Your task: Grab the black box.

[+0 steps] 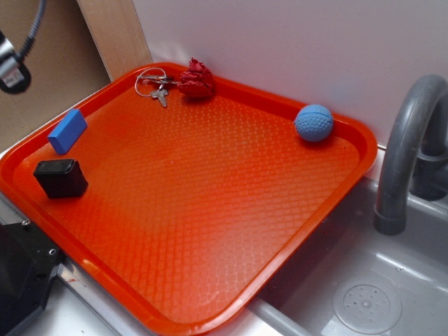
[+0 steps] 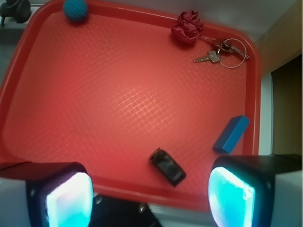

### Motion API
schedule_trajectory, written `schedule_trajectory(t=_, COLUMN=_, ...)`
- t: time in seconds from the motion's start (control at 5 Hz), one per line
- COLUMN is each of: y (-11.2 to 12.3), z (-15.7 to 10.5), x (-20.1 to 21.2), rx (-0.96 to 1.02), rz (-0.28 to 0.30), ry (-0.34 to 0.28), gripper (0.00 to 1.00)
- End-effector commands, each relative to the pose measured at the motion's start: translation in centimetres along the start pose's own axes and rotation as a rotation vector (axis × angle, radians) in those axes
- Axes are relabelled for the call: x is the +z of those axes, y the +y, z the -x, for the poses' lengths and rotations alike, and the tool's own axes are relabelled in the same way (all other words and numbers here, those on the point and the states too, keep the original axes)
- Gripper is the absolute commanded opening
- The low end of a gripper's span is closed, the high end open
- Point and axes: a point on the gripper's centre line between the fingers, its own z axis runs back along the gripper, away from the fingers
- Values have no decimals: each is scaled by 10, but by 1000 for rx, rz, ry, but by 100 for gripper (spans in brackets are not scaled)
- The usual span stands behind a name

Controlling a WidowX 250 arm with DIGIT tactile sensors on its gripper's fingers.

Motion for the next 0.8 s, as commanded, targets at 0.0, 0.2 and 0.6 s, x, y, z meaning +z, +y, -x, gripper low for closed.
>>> schedule_trajectory(t=0.0, y=6, z=-3, x=4, rx=18, rz=-12, ry=-20, gripper=100)
schedule_trajectory(t=0.2, y=6, z=-3, x=4, rx=18, rz=-12, ry=-20, gripper=100)
schedule_trajectory(t=0.6, y=19, z=31, x=-80, rx=-223, rz=-50, ry=57, gripper=100)
